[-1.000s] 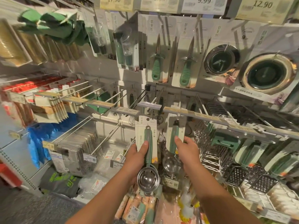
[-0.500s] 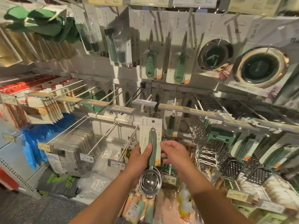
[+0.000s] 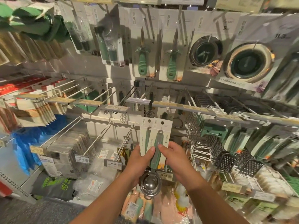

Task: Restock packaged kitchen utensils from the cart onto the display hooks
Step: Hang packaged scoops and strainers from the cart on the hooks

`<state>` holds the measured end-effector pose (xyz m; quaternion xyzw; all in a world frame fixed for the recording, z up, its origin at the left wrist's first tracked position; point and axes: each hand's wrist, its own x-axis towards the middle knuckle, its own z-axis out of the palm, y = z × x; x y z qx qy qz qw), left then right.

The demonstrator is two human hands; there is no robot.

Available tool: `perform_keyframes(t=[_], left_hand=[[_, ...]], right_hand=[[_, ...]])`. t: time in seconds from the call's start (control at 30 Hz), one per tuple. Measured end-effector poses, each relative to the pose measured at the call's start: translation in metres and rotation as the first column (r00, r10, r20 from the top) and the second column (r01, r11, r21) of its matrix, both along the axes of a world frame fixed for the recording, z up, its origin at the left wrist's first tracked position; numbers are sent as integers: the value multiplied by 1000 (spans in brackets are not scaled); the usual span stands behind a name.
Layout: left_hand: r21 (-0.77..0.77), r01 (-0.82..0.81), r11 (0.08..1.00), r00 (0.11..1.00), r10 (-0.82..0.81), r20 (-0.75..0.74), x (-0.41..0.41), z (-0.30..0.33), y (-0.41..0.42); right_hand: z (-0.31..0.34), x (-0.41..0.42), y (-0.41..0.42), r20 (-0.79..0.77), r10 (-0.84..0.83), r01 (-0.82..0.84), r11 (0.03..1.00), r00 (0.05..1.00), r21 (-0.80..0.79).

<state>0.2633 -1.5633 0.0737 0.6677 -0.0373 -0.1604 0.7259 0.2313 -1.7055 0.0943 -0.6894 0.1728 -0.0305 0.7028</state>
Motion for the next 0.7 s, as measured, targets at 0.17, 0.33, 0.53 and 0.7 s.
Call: perform_keyframes(t=[0.17,0.33,0.53,0.7], left_hand=[[-34,-21,999,999,20,-39,2,0,1],[-11,-38,999,998,38,-49,7,-3,4],[-27,-77,997,996,75,-54,11,-4,5],[-26,-101,995,993,100,-56,14,-5,7]], right_hand=[[3,-7,-2,37,-7,5,999,999,39],[12,-12,-4,83,3,-1,1000,997,-24],[19,-2,-8,148,-79,89,994,986,-62],[25,9,-9,122,-167,176,982,978,-74]])
